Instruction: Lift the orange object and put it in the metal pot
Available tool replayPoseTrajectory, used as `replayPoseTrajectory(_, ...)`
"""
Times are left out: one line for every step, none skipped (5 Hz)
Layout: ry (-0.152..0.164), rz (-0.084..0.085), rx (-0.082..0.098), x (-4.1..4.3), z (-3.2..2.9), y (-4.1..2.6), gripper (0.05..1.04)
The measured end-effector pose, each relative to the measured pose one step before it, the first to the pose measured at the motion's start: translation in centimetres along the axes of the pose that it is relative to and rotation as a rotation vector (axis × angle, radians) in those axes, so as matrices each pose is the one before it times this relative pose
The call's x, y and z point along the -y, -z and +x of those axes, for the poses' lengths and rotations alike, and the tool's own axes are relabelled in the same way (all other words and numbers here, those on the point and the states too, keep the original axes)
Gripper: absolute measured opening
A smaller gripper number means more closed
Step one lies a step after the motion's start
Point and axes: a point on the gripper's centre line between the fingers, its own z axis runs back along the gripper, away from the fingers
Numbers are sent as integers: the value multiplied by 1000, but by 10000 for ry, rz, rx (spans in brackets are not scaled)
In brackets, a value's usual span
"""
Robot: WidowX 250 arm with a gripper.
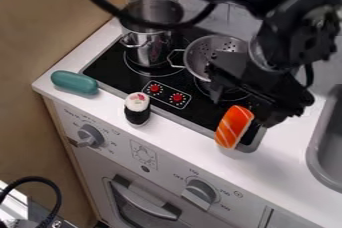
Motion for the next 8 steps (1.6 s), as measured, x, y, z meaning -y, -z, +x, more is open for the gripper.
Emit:
replayPoseTrajectory(236,205,-28,-42,-926,1731,1000)
replayPoseTrajectory(-246,-339,-123,12,-16,343,1000)
replayPoseTrajectory(37,-258,22,-247,181,1013,1000)
replayPoseTrajectory(175,-28,248,-358,185,782,1000)
replayPoseTrajectory(190,-7,248,-402,151,334,1000)
replayPoseTrajectory(-36,-32,38,-218,-46,183,1000)
replayPoseTrajectory(-175,-23,-203,-372,-128,510,1000)
replayPoseTrajectory(-59,35,43,39,101,535,1000)
